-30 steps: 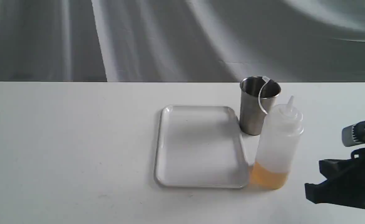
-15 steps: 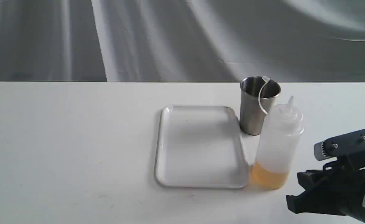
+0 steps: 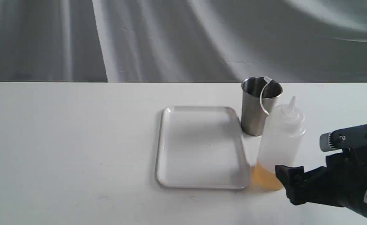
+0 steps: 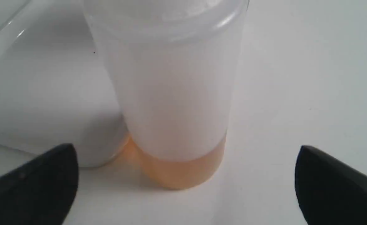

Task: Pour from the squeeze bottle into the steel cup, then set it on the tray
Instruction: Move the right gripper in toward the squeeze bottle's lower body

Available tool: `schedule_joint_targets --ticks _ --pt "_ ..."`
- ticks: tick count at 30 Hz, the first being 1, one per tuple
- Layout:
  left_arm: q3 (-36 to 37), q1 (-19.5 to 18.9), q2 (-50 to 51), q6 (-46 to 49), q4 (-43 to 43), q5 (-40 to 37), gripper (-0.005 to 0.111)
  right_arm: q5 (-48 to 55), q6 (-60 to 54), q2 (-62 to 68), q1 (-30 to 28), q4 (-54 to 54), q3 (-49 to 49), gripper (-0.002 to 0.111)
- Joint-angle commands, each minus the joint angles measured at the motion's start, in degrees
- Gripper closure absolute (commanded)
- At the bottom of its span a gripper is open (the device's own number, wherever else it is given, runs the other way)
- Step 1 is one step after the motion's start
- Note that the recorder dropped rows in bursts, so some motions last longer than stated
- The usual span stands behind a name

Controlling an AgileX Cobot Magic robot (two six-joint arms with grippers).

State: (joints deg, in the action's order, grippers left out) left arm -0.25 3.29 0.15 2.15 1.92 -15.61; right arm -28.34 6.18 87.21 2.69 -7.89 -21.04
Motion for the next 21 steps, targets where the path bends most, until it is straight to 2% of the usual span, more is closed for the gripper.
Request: schedule_joint_targets --ticks 1,8,21 --pt "0.3 0.3 -0.1 -0.2 0.0 0.4 0.107 -2.7 0.3 1.8 0.3 -0.6 0.3 0.016" --pt "0.3 0.3 -0.1 -0.3 0.0 0.4 0.107 -6.8 0.3 5.9 0.3 -0.7 -0.2 0.016" --pt "0.3 0.3 -0.1 -0.2 0.0 0.4 0.107 -6.6 0.3 13.5 0.3 -0.7 -9.3 0.016"
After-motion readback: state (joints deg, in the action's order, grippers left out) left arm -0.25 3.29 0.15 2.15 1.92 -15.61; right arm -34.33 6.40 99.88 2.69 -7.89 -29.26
